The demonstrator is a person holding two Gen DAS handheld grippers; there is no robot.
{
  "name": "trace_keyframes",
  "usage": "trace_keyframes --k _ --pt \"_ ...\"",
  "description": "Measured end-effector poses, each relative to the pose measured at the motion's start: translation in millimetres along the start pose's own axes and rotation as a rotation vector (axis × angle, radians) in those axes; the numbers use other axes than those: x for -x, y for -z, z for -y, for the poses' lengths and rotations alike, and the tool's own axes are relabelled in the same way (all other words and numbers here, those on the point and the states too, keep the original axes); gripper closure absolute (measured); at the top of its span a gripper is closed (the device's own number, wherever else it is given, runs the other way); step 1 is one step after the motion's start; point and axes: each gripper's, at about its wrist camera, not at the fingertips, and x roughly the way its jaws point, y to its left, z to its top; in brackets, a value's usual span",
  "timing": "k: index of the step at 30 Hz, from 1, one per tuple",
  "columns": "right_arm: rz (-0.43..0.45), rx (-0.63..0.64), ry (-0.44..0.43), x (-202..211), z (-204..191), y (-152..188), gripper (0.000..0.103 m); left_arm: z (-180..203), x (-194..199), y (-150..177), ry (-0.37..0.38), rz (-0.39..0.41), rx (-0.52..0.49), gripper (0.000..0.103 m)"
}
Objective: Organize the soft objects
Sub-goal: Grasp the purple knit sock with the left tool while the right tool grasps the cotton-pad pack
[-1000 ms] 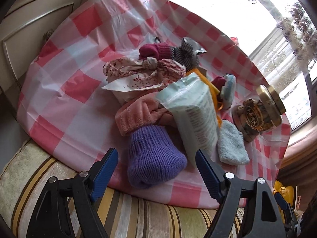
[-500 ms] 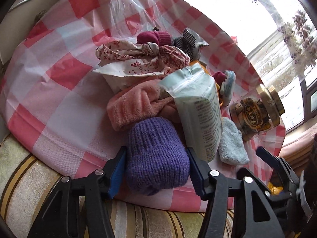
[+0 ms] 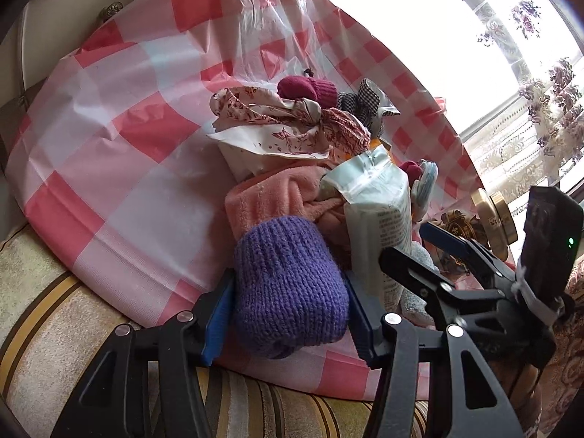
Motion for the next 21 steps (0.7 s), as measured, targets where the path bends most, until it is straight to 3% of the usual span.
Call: trace_keyframes --k 4,8,21 --pt "-0.001 -0.040 -0.022 -11 2 -1 0.005 -1 1 0 -0.003 0.002 0.004 0.046" --pt "0.012 -0.086 -0.063 -13 -1 6 0.022 1 0 0 -0.008 0.003 0.001 0.046" --pt "0.075 -0.168 0.105 30 -19 41 0.025 9 8 4 -0.036 0.053 -0.050 0.046"
